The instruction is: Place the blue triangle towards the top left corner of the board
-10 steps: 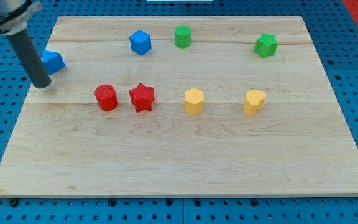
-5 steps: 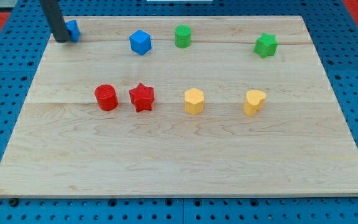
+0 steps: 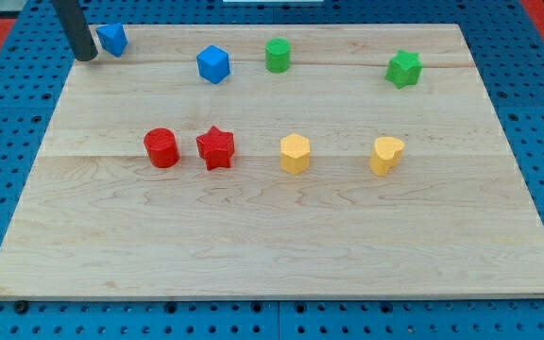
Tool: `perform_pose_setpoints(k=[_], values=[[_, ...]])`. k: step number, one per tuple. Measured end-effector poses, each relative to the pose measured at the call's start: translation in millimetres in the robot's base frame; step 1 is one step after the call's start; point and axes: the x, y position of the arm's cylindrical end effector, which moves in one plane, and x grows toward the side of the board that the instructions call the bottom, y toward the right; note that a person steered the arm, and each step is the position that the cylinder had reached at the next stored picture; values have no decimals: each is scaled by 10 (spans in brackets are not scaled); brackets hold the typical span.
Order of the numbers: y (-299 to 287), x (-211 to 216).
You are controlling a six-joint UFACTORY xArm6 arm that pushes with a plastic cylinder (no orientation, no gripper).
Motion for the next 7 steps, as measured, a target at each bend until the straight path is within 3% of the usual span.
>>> perform_pose_setpoints(k=[3, 4, 5, 7], values=[[0, -81], [30, 241], [57, 259], [57, 114]])
